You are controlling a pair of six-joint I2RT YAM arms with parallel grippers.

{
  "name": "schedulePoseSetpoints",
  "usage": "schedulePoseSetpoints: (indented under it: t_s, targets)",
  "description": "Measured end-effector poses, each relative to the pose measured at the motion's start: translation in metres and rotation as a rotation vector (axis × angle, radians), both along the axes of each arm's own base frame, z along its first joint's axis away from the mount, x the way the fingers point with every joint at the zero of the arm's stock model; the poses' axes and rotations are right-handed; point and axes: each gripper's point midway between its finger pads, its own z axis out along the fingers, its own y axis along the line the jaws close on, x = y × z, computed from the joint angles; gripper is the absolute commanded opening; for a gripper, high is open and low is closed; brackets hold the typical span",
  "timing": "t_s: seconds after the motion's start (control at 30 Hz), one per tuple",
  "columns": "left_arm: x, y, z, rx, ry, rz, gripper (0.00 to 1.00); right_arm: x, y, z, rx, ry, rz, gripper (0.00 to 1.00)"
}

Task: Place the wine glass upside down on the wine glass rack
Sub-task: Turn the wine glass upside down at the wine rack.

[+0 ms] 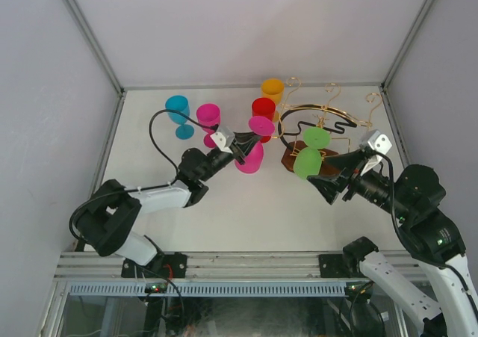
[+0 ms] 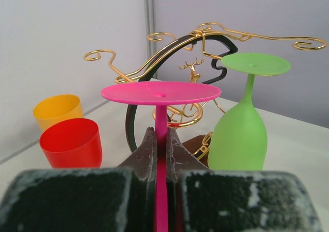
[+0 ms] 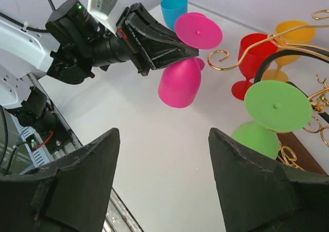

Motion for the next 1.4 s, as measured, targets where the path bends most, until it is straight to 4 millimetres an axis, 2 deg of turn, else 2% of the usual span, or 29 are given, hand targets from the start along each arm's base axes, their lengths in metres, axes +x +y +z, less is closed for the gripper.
schedulePoseSetpoints:
  t_s: [0.3, 0.87, 1.1, 1.4]
  targets:
    - [0.01, -0.004, 0.005, -0.021, -0.021, -0.1, 0.0, -0.001, -0.001, -0.005, -0.011, 0.021, -0.006, 0.7]
    - [0.041, -0.018, -0.009, -0.023, -0.032, -0.116, 0.0, -0.002, -0.001, -0.007, -0.008, 0.032, -0.004, 0.7]
    - [0.044, -0.026, -0.015, -0.009, -0.034, -0.154, 0.0, -0.001, 0.0, -0.007, -0.01, 0.037, 0.0, 0.7]
    - [0.035, -0.034, -0.016, 0.004, -0.049, -0.226, 0.0, -0.001, 0.0, -0.007, -0.008, 0.04, 0.0, 0.69]
